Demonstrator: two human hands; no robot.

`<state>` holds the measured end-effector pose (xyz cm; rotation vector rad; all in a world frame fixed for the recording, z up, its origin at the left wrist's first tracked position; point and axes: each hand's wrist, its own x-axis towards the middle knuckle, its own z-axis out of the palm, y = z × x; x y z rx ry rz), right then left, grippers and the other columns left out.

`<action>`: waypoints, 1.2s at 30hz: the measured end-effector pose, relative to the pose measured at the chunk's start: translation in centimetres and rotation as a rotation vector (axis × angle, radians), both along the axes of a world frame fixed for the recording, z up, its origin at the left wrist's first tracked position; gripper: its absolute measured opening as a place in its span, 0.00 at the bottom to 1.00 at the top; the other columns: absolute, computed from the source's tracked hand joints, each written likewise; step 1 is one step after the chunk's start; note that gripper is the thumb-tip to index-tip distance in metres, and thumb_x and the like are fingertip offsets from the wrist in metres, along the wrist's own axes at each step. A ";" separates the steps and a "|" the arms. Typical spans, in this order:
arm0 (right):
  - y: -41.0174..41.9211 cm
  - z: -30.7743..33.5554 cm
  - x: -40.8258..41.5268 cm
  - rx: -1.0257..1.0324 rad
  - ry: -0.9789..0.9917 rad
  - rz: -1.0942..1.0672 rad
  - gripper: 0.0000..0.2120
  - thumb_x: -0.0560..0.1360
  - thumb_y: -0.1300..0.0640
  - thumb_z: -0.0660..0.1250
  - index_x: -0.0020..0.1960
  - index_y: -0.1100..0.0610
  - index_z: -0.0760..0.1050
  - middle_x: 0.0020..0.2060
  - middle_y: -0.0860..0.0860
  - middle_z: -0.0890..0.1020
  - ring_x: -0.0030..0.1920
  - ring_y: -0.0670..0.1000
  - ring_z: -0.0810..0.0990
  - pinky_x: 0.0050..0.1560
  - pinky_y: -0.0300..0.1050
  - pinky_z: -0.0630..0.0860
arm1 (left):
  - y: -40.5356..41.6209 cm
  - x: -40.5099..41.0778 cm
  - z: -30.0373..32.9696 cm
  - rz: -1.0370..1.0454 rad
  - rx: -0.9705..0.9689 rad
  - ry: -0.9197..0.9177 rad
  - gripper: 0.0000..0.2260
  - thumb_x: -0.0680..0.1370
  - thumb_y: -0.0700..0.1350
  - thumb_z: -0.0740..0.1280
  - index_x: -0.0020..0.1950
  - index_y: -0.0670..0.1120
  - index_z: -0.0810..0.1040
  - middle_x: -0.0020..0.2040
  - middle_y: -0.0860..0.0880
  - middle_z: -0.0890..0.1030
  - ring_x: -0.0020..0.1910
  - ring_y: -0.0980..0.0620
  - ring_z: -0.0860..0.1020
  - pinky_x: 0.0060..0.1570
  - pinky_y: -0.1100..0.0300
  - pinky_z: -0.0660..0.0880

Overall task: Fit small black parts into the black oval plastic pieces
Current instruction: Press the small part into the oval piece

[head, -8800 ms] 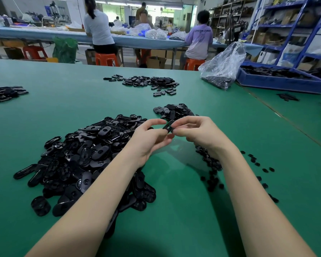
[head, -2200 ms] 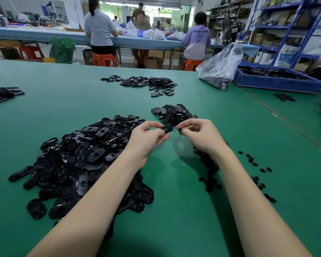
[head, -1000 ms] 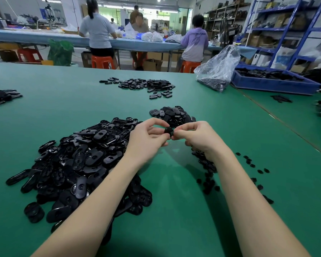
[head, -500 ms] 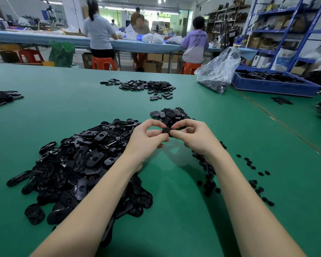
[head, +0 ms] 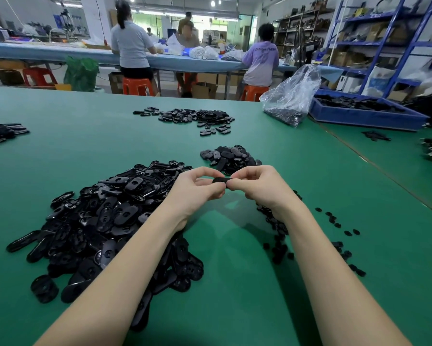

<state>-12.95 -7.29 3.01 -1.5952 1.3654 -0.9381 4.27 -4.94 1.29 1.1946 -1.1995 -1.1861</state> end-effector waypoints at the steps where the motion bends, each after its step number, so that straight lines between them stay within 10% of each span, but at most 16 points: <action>1: 0.0 0.0 0.1 -0.013 0.019 -0.008 0.05 0.71 0.56 0.77 0.38 0.52 0.83 0.25 0.40 0.76 0.23 0.40 0.68 0.23 0.29 0.62 | 0.0 -0.1 -0.1 0.006 -0.001 -0.006 0.07 0.74 0.33 0.72 0.48 0.44 0.83 0.38 0.46 0.86 0.38 0.52 0.82 0.48 0.64 0.80; 21: -0.2 -1.5 0.5 -0.164 0.115 -0.001 0.07 0.71 0.57 0.77 0.38 0.52 0.79 0.27 0.42 0.79 0.25 0.38 0.72 0.29 0.29 0.68 | -0.3 -0.2 -1.0 0.113 -0.004 -0.138 0.06 0.73 0.37 0.76 0.44 0.47 0.83 0.39 0.46 0.87 0.37 0.53 0.84 0.47 0.61 0.80; 28: -0.3 -1.4 0.0 -0.357 0.213 0.085 0.09 0.72 0.55 0.76 0.46 0.43 0.80 0.35 0.39 0.83 0.28 0.43 0.71 0.33 0.38 0.71 | -0.8 0.5 -1.2 0.106 0.041 0.067 0.09 0.74 0.34 0.74 0.51 0.43 0.81 0.38 0.46 0.86 0.37 0.51 0.84 0.52 0.58 0.81; 36: -3.7 -1.7 0.6 -0.335 0.300 -0.308 0.06 0.71 0.45 0.75 0.46 0.44 0.82 0.37 0.37 0.84 0.41 0.38 0.80 0.40 0.40 0.71 | -1.8 1.3 -1.2 0.190 0.031 0.009 0.03 0.78 0.39 0.71 0.51 0.44 0.80 0.39 0.48 0.85 0.36 0.53 0.84 0.46 0.60 0.82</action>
